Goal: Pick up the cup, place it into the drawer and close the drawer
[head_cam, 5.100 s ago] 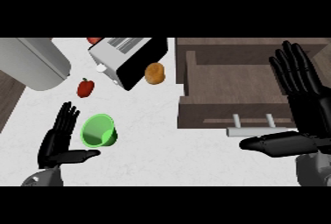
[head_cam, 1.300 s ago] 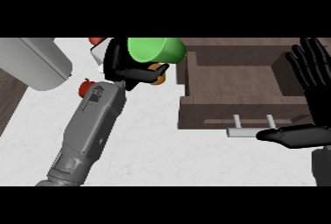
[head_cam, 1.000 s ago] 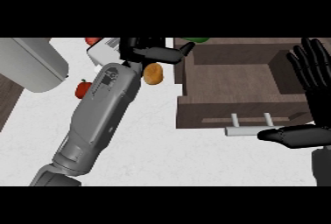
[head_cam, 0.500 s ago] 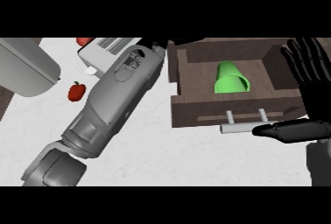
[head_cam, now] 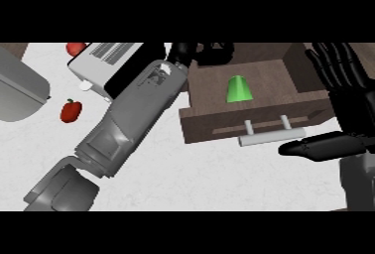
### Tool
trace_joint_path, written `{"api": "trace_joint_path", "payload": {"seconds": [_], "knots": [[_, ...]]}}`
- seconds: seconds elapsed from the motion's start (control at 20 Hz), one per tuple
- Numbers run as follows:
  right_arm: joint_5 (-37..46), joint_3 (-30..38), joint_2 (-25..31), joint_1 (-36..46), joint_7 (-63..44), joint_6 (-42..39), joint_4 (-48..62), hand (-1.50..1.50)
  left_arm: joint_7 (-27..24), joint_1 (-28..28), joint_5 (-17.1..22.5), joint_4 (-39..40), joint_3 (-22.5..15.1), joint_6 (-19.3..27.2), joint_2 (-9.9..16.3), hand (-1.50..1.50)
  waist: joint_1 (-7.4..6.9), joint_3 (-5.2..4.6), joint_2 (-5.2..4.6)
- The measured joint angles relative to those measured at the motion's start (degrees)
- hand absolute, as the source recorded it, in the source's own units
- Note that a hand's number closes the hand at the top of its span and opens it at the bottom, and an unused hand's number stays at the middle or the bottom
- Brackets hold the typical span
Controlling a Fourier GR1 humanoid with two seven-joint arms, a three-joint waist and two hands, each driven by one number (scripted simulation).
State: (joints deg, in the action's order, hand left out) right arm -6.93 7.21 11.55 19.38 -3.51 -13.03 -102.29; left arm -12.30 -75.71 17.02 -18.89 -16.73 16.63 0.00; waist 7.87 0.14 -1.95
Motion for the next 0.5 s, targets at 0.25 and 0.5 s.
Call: {"api": "trace_joint_path", "payload": {"seconds": [0.25,0.5], "knots": [[-0.68,-0.62,0.17,2.11,-0.13,-0.99,0.83,-1.5,0.23,0.82,1.74,0.83,-3.7,-0.53,0.01,-1.5,2.18,-0.01,-0.59],[-4.29,-2.47,-0.46,3.58,-0.31,-4.57,1.72,1.5,-2.93,3.31,6.47,-1.24,-3.79,-0.44,0.0,-1.5,3.49,-0.06,-0.94]]}}
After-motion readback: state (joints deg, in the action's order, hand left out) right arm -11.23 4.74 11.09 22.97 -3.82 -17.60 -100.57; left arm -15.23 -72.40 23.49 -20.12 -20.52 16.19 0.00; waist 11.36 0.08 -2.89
